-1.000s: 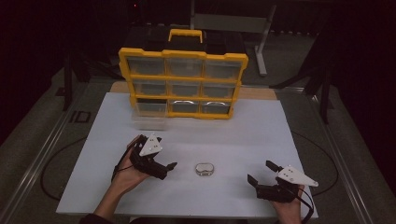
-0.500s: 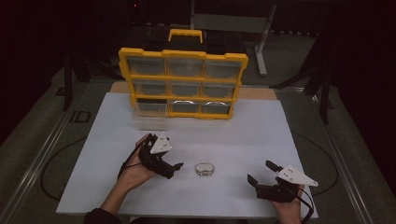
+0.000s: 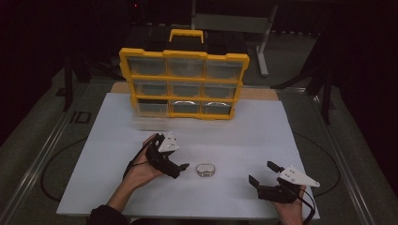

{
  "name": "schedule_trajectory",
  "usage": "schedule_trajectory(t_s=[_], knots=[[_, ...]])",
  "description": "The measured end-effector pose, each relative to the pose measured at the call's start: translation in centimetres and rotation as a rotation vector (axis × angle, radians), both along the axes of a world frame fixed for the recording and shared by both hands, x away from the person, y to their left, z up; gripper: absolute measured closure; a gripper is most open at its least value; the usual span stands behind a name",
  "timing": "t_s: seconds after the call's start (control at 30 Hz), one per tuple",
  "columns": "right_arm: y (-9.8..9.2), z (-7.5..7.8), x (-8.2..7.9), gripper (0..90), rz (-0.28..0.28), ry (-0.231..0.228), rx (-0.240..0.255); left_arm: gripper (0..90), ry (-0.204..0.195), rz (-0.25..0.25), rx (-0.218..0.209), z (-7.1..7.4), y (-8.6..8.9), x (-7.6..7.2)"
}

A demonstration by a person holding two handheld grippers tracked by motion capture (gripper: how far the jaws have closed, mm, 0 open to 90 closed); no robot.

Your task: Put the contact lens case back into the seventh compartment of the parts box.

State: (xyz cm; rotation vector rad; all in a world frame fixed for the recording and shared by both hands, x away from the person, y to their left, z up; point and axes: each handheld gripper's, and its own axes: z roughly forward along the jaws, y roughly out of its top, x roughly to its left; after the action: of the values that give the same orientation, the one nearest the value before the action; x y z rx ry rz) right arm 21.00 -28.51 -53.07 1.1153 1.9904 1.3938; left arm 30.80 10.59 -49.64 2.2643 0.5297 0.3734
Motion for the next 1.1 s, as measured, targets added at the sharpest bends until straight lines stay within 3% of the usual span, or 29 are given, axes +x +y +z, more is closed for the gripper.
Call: schedule_trajectory(t_s=[1.1], knots=[[0.0,0.0,0.0,8.0,0.005,0.002,-0.002,0.3,0.081,-0.094,0.092,-1.5,-3.8,1.2]])
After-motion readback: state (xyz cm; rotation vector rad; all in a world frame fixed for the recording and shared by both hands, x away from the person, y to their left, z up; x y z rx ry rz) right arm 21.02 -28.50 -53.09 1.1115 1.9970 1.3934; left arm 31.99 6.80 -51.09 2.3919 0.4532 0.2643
